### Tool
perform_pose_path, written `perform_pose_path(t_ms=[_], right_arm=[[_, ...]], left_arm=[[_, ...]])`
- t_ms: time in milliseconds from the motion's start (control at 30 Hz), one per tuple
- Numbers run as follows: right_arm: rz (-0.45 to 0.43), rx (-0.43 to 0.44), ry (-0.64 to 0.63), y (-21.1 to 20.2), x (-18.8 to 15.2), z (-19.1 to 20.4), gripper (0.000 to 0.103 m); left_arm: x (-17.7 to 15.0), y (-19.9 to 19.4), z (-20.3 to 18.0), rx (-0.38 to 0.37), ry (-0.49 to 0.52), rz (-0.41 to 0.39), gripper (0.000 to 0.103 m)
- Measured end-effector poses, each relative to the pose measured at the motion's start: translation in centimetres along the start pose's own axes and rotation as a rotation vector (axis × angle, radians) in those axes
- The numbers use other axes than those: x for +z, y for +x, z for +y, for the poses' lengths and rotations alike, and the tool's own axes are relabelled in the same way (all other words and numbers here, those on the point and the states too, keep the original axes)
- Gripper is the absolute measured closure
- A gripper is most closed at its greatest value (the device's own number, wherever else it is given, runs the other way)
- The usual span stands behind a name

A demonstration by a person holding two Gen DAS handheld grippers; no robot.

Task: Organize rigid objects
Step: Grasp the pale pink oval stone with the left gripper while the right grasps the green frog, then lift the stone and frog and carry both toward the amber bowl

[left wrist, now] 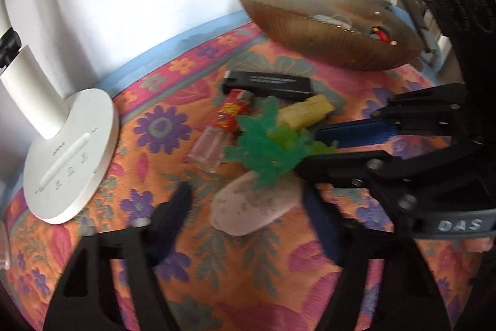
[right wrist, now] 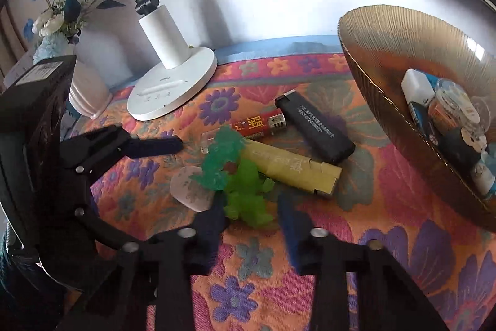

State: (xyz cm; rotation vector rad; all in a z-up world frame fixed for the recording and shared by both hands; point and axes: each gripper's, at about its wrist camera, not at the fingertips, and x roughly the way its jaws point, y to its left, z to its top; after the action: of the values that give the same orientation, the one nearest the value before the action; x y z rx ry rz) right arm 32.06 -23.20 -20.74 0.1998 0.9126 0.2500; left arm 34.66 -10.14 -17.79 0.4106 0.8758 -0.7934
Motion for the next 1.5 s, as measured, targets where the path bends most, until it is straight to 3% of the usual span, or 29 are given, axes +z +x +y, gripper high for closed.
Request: perform_pose_path(t_ms=[167, 300, 467, 633, 700, 733, 767, 867, 1000, 1100, 1200, 1300, 1400, 1433, 1467, 1500], right_arm=[[-0.010, 0.021, 0.021, -1.7, -1.0, -0.7, 0.074], [-0.036, 0.034, 0.028, -4.7, -2.7, -0.9, 0.074], [-0.009, 0.061, -0.014, -7.4, -6.4, -0.3, 0.074], [0.027, 0.000, -0.130, -7.3, -10.2, 1.4, 0.074], [0.003, -0.027, -0.158, -7.4, -11.1, 1.9, 0.074], [0.001, -0.030, -0.161, -7.4, -11.3, 2.0, 0.072], [0.013, -0.017, -0.155, -7.3, -11.4, 2.0, 0.061], [0.009, 0.022, -0.131, -7.9, -11.9, 1.9, 0.045], [0.009, 0.028, -0.092, -7.9, -12.0, 1.6, 0.045], [0.013, 0.032, -0.035, -7.9, -11.5, 1.1, 0.045], [0.024, 0.019, 0.026, -7.3, -10.7, 1.0, 0.045], [0.017, -0.029, 0.029, -6.9, -10.3, 1.6, 0.045], [-0.008, -0.105, 0.007, -6.5, -10.2, 2.3, 0.053], [-0.016, -0.144, -0.008, -6.4, -10.2, 2.5, 0.066], [-0.022, -0.161, -0.022, -6.3, -10.2, 2.7, 0.067], [-0.029, -0.157, -0.026, -6.4, -10.3, 2.7, 0.067]], left_arm=[[-0.8, -1.2, -1.2, 0.012, -0.041, -0.014, 0.050], [-3.0, -3.7, -1.6, 0.003, -0.154, -0.018, 0.050], [-6.8, -6.3, -3.1, 0.034, -0.300, 0.010, 0.050], [-10.1, -7.9, -5.7, 0.162, -0.350, -0.007, 0.050], [-10.5, -8.2, -6.4, 0.150, -0.383, -0.024, 0.049], [-10.8, -8.4, -6.7, 0.135, -0.399, -0.028, 0.042], [-11.0, -8.4, -7.2, 0.112, -0.404, -0.024, 0.037], [-11.6, -8.8, -8.7, 0.037, -0.351, -0.009, 0.035], [-11.8, -9.3, -9.0, -0.051, -0.353, -0.012, 0.035], [-11.7, -9.1, -8.1, 0.005, -0.391, -0.015, 0.035], [-11.4, -8.5, -7.4, 0.005, -0.427, -0.020, 0.035], [-11.1, -8.0, -8.0, 0.043, -0.427, -0.030, 0.036], [-10.9, -7.8, -8.7, 0.100, -0.426, -0.033, 0.042], [-10.9, -7.8, -8.9, 0.125, -0.423, -0.032, 0.054], [-10.9, -7.9, -9.2, 0.166, -0.409, -0.029, 0.069], [-10.8, -7.8, -9.3, 0.196, -0.392, -0.023, 0.070]])
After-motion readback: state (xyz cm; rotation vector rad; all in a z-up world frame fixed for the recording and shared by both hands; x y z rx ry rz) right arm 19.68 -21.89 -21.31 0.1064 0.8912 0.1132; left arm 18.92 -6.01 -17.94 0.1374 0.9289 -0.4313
